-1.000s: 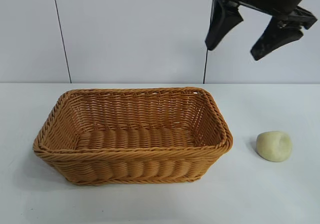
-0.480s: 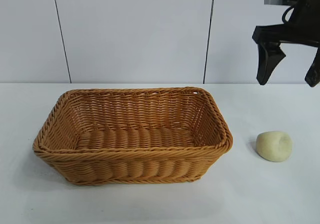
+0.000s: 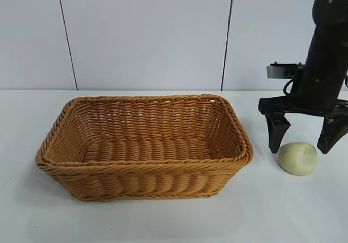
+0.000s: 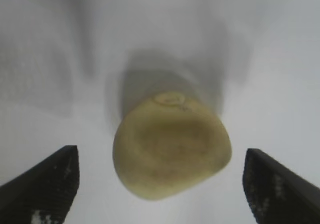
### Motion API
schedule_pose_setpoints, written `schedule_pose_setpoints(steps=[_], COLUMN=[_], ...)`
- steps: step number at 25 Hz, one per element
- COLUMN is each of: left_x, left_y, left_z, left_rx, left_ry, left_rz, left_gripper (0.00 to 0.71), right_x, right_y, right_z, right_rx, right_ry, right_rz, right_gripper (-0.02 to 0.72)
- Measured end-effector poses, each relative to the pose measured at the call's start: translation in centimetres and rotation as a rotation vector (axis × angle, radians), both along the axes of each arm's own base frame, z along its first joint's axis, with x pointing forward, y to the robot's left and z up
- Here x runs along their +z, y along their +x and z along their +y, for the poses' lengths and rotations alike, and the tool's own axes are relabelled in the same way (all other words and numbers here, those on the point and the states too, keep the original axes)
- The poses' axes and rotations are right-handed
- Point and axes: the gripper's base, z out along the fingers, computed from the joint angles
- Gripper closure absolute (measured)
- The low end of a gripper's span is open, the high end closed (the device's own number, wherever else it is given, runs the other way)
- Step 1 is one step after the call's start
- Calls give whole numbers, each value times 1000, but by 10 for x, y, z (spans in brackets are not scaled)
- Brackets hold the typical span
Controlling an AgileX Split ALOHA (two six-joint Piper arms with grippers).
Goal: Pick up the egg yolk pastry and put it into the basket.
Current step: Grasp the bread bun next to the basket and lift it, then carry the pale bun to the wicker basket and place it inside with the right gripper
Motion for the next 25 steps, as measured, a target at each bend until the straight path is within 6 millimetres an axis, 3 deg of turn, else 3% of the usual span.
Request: schedule_pose_setpoints(steps=[3, 5, 8, 11, 14, 20, 25], left_x=[0, 0, 0, 0, 0, 0, 0], left_y=[0, 0, 0, 0, 0, 0, 0], left_z=[0, 0, 0, 0, 0, 0, 0], left_rx=[0, 0, -1, -1, -1, -1, -1], left_ry=[0, 0, -1, -1, -1, -1, -1], left_rz=[0, 0, 0, 0, 0, 0, 0], left_gripper=[15, 15, 15, 15, 15, 15, 15], right_x=[-8, -8, -7, -2, 16, 87, 130], right_y=[1, 2, 2, 2, 6, 22, 31], right_z=[0, 0, 0, 0, 1, 3, 4], right_rx=[-2, -3, -3, -2, 4, 16, 26], right_ry=[0, 0, 0, 1, 4, 19, 26], right_rz=[11, 1, -3, -7, -30, -146, -192], right_gripper=[132, 223, 444, 555, 580, 587, 587])
